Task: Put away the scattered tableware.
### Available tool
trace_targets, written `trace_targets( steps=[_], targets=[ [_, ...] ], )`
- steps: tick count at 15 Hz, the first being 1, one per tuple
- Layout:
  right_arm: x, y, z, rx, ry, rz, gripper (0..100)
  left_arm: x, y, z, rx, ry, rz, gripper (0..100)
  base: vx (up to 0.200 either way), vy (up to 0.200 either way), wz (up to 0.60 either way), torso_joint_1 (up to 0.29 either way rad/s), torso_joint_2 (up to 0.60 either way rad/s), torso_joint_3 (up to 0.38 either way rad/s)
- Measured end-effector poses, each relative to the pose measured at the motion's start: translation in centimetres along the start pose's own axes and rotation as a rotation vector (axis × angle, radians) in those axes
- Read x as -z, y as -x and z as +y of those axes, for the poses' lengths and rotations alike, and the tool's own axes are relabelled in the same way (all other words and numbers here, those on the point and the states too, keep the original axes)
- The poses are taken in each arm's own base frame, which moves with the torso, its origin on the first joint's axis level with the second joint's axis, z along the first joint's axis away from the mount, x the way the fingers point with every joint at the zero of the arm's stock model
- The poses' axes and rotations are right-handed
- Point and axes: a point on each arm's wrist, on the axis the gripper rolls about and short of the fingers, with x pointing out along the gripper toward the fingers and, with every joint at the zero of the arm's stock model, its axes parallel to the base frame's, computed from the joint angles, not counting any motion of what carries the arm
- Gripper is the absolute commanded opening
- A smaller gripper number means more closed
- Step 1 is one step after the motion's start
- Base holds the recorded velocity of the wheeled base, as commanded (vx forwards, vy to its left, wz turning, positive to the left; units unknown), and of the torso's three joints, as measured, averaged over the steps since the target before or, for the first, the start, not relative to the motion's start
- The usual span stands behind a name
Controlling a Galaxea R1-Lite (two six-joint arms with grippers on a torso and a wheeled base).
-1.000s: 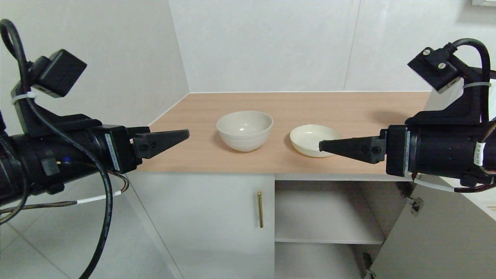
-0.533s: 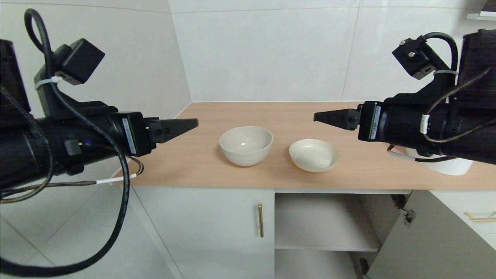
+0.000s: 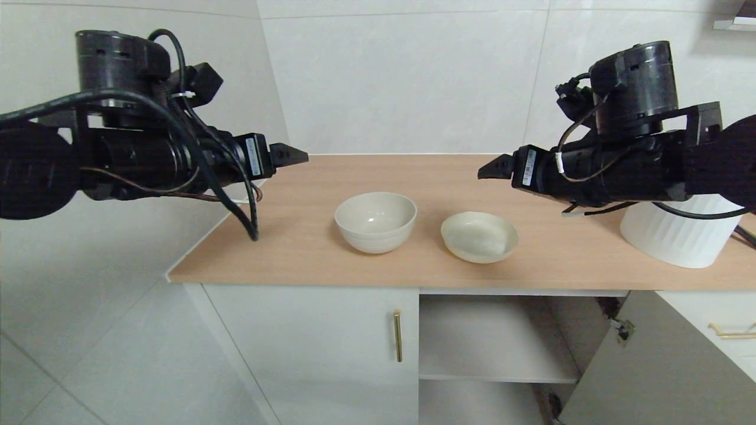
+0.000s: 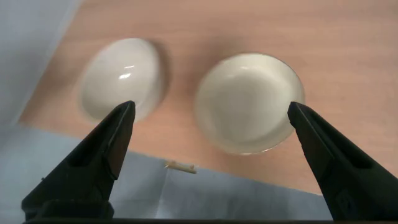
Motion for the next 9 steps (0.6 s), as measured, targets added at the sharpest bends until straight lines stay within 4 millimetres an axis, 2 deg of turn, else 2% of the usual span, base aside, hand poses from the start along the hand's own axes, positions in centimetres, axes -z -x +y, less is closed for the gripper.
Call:
trace_targets(
  steps=[5, 9],
  targets=[
    [1.0, -2.5, -0.8, 0.097, 0.010, 0.044, 100, 1.1, -3.4, 0.1, -0.044, 0.037, 0.146, 100, 0.000, 0.000, 0.00, 0.000, 0.00, 0.000],
    [1.3, -3.3, -0.9, 0.115, 0.012, 0.052, 100, 2.5, -7.8, -0.6, -0.080, 0.036, 0.195, 100, 0.000, 0.000, 0.00, 0.000, 0.00, 0.000]
  ],
)
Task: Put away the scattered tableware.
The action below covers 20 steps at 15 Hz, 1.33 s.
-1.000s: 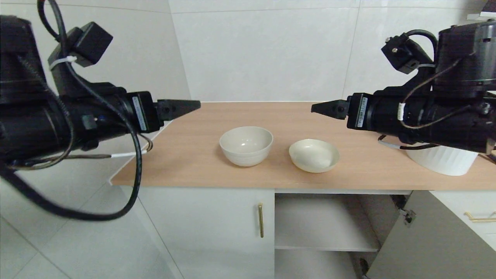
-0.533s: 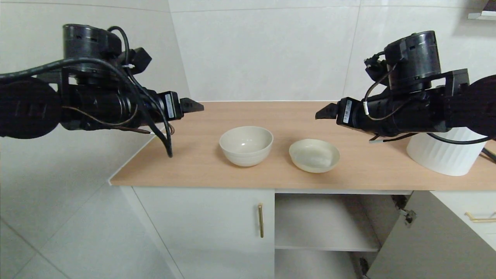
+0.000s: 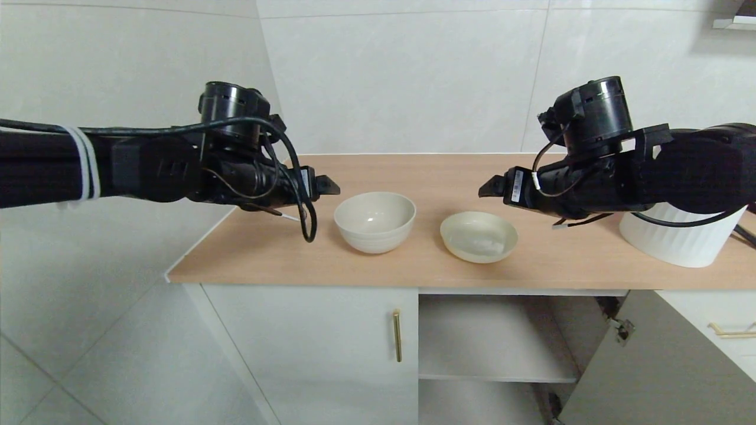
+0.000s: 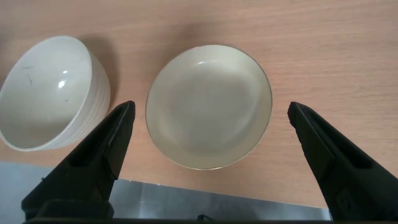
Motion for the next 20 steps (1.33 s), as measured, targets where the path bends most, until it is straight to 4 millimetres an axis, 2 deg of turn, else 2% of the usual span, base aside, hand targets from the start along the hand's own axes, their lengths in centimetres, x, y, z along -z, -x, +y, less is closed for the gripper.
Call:
trace_targets(
  steps=[3, 10, 11, 14, 16, 18, 20],
  targets=[
    [0.0, -0.1, 0.0, 0.001, 0.000, 0.002, 100, 0.7, -2.5, -1.1, -0.042, 0.002, 0.021, 100, 0.000, 0.000, 0.00, 0.000, 0.00, 0.000],
    [0.1, -0.1, -0.1, 0.012, -0.001, -0.003, 100, 2.3, -5.3, -2.3, -0.031, -0.021, 0.073, 100, 0.000, 0.000, 0.00, 0.000, 0.00, 0.000],
    [0.0, 0.0, 0.0, 0.012, -0.001, -0.003, 100, 2.4, -5.7, -2.3, -0.032, -0.021, 0.077, 0, 0.000, 0.000, 0.00, 0.000, 0.00, 0.000],
    [0.0, 0.0, -0.1, 0.012, 0.001, -0.003, 100, 2.8, -6.4, -2.4, -0.034, -0.018, 0.090, 0, 0.000, 0.000, 0.00, 0.000, 0.00, 0.000],
    [0.0, 0.0, -0.1, 0.013, 0.003, 0.000, 100, 2.6, -6.2, -2.6, -0.030, 0.020, 0.079, 0, 0.000, 0.000, 0.00, 0.000, 0.00, 0.000],
    [0.3, -0.1, -0.1, 0.020, 0.011, 0.018, 100, 2.1, -5.4, -2.9, -0.021, 0.053, 0.060, 0, 0.000, 0.000, 0.00, 0.000, 0.00, 0.000],
    [0.5, -0.5, -0.1, 0.030, 0.018, 0.038, 100, 1.3, -3.7, -3.1, -0.010, 0.083, 0.031, 0, 0.000, 0.000, 0.00, 0.000, 0.00, 0.000]
  ],
)
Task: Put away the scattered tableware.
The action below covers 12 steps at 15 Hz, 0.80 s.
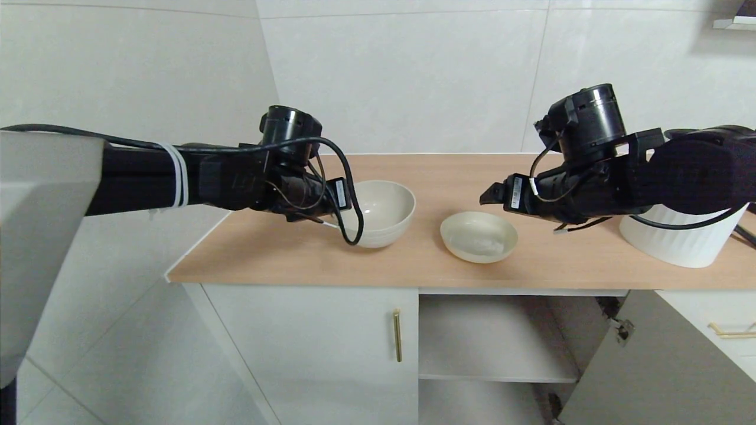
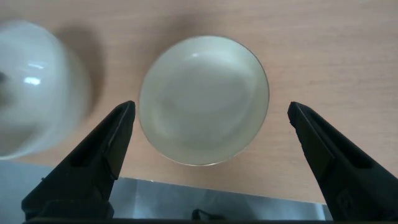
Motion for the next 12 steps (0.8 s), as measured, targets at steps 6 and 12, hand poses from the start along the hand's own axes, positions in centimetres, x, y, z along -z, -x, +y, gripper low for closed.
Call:
trace_targets(
  steps=[6, 12],
  targets=[
    [0.6, -3.6, -0.9, 0.127, 0.018, 0.099, 100, -1.6, 7.2, 0.0, 0.040, 0.028, -0.088, 0, 0.000, 0.000, 0.00, 0.000, 0.00, 0.000],
    [1.4, -7.0, -2.2, 0.196, 0.013, 0.134, 100, -2.1, 9.2, 0.0, 0.057, 0.031, -0.123, 0, 0.000, 0.000, 0.00, 0.000, 0.00, 0.000]
  ],
)
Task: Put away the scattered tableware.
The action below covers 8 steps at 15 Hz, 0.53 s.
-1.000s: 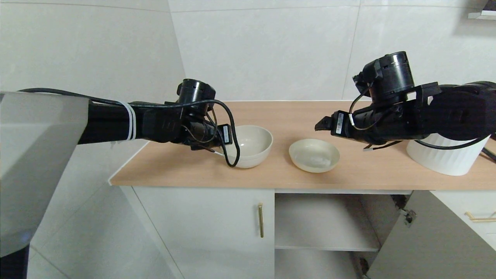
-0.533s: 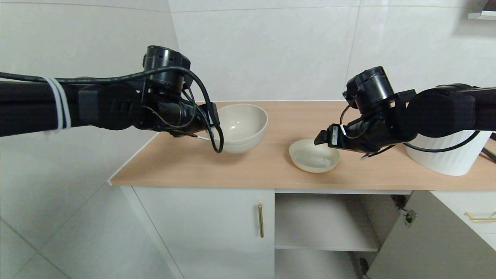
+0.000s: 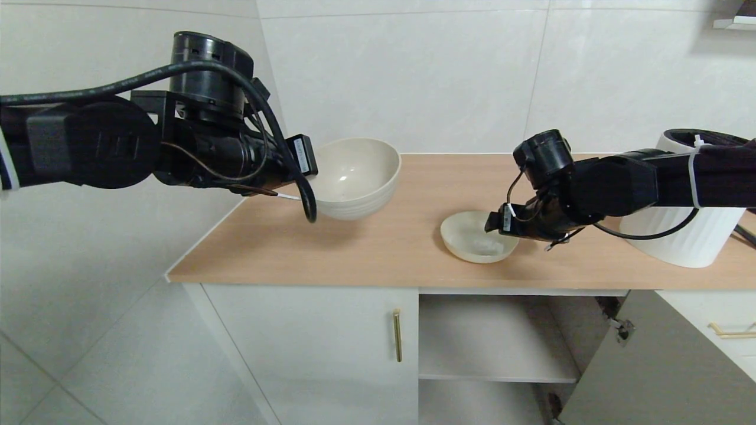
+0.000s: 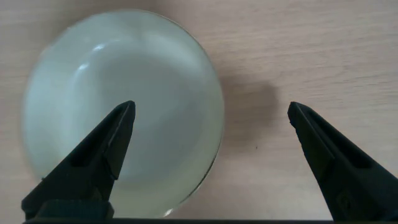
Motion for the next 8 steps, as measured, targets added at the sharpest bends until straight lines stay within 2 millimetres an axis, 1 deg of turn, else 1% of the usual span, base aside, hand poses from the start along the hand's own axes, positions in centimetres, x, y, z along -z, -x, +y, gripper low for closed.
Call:
trace_targets(
  steps=[1, 6, 8],
  targets=[
    [0.11, -0.29, -0.01, 0.000, 0.000, 0.007, 0, -0.04, 0.08, -0.01, 0.001, 0.001, -0.002, 0, 0.000, 0.000, 0.00, 0.000, 0.00, 0.000],
    [0.35, -1.10, -0.20, -0.006, -0.001, 0.029, 0, -0.18, 0.36, -0.04, 0.003, 0.001, -0.008, 0, 0.000, 0.000, 0.00, 0.000, 0.00, 0.000],
    [0.32, -1.11, -0.18, -0.008, -0.002, 0.028, 0, -0.26, 0.64, -0.05, 0.005, 0.000, -0.011, 0, 0.000, 0.000, 0.00, 0.000, 0.00, 0.000]
  ],
)
